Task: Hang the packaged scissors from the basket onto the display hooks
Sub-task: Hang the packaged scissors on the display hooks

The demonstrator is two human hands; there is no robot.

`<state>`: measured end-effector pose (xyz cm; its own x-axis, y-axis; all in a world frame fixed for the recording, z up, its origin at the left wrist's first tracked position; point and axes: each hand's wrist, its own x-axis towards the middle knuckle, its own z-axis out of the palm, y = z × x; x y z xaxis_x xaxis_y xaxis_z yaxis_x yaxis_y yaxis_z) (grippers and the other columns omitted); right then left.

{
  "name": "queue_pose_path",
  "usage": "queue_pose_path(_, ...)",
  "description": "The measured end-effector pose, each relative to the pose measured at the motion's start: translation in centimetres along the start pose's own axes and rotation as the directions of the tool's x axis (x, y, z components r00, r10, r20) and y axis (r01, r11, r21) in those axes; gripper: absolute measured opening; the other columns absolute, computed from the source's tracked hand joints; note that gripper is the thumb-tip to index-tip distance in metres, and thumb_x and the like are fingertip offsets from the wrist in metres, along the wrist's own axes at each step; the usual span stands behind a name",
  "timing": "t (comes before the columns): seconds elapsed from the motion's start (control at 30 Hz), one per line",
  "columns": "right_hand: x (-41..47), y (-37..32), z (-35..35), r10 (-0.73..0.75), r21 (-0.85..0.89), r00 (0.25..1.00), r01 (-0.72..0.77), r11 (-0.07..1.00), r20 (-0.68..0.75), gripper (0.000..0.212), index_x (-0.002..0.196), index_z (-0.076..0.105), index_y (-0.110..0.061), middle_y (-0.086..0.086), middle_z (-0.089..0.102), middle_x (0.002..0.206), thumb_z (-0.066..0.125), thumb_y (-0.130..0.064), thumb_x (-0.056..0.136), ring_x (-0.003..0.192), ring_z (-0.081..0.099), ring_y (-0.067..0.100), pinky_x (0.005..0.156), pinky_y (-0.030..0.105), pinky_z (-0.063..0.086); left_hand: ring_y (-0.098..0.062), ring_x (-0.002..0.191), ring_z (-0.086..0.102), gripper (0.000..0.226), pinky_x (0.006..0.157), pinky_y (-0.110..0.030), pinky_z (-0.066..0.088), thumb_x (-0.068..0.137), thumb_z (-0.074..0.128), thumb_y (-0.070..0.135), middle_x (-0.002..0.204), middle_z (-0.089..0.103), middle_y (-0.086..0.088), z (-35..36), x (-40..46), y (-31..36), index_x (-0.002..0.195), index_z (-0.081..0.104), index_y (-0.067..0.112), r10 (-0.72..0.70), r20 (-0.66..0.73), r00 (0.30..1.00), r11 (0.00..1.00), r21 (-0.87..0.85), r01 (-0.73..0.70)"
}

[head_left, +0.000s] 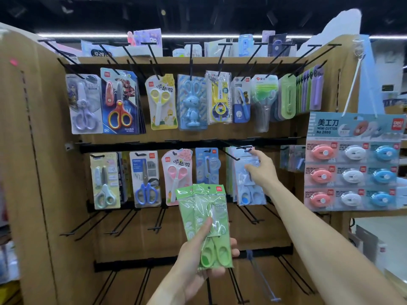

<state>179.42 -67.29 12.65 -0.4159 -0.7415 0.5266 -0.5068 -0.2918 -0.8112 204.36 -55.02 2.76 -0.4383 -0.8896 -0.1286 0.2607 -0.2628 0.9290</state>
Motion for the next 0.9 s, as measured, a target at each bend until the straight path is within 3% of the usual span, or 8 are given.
queue_pose_path(0.07,-0.1,-0.4,0.2,0.008,-0.111,1.0,-0.009,0.994,-0.013,0.06,0.149,0.05,-0.03,0.008,0.049,0.143,0.071,-0.013,0.095,0.106,0.06,0.023,0.095,0.037,0.054,-0.035,0.107,0.077,0.064,0.042,-0.025,0.054,0.089,0.062,0.064,0.112,0.079,-0.017,0.1,-0.1,0.2,0.102,0.085,0.005,-0.001,-0.009,1.0,1.0,0.02,0.001)
queue_pose_path(0.17,-3.9,-0.7,0.2,-0.061,-0.162,0.986,0.036,0.986,-0.155,0.058,0.146,0.052,-0.033,0.007,0.048,0.133,0.075,-0.023,0.093,0.113,0.057,0.023,0.101,0.037,0.048,-0.03,0.104,0.078,0.059,0.043,-0.022,0.051,0.095,0.059,0.062,0.112,0.08,-0.011,0.2,-0.2,0.3,0.122,0.075,0.012,0.01,-0.043,0.999,1.0,0.029,-0.009)
queue_pose_path(0.23,-9.2,-1.0,0.7,-0.014,0.051,0.99,0.021,0.998,-0.142,0.044,0.132,0.059,-0.031,0.001,0.059,0.121,0.077,-0.035,0.092,0.103,0.063,0.014,0.089,0.034,0.053,-0.03,0.101,0.079,0.056,0.042,-0.022,0.05,0.096,0.06,0.061,0.112,0.081,-0.01,0.2,-0.3,0.2,0.127,0.07,0.016,0.02,-0.058,0.998,0.999,0.035,-0.018)
queue_pose_path(0.33,-16.4,-1.3,2.4,0.101,0.317,0.988,-0.133,0.939,0.117,0.052,0.116,0.057,-0.027,-0.003,0.072,0.103,0.089,-0.041,0.078,0.089,0.071,0.01,0.067,0.028,0.055,-0.025,0.085,0.081,0.056,0.045,-0.022,0.048,0.091,0.066,0.061,0.103,0.082,-0.008,0.6,-0.2,-0.2,0.126,0.072,0.016,0.044,-0.082,0.996,0.996,0.081,-0.037)
queue_pose_path(0.47,-18.0,0.6,3.3,0.107,0.344,0.992,-0.123,0.931,0.064,0.053,0.11,0.05,-0.027,0.001,0.076,0.093,0.092,-0.024,0.077,0.091,0.073,0.019,0.075,0.04,0.057,-0.023,0.075,0.08,0.059,0.051,-0.027,0.054,0.087,0.07,0.062,0.098,0.082,-0.009,0.8,0.2,-0.9,0.124,0.072,0.016,0.05,-0.114,0.992,0.994,0.103,-0.038)
queue_pose_path(0.63,-14.7,1.1,0.8,0.131,0.515,0.981,-0.038,0.856,-0.146,0.029,0.112,0.056,-0.02,0.016,0.065,0.116,0.07,-0.001,0.095,0.089,0.065,0.019,0.076,0.038,0.053,-0.035,0.097,0.079,0.057,0.053,-0.034,0.061,0.092,0.063,0.062,0.109,0.08,-0.015,0.4,0.8,-0.8,0.127,0.061,0.016,0.059,-0.099,0.993,0.998,0.042,-0.055)
queue_pose_path(0.73,-11.0,0.6,-1.3,0.032,0.48,0.982,0.064,0.875,-0.188,0.037,0.122,0.06,-0.027,0.004,0.066,0.126,0.063,0.001,0.098,0.115,0.067,0.019,0.096,0.041,0.057,-0.034,0.104,0.078,0.05,0.05,-0.032,0.06,0.1,0.052,0.06,0.111,0.08,-0.015,0.4,0.5,-0.7,0.131,0.056,0.02,0.069,-0.033,0.997,0.997,0.044,-0.067)
queue_pose_path(0.9,-6.9,-0.7,-2.1,-0.145,0.342,0.983,0.176,0.923,-0.114,0.053,0.147,0.055,-0.022,-0.011,0.055,0.147,0.06,0.003,0.1,0.135,0.046,-0.008,0.113,0.017,0.038,-0.032,0.104,0.078,0.062,0.05,-0.03,0.058,0.098,0.055,0.061,0.111,0.08,-0.015,0.3,0.5,-1.0,0.134,0.061,0.011,0.032,-0.021,0.999,0.998,0.058,-0.03)
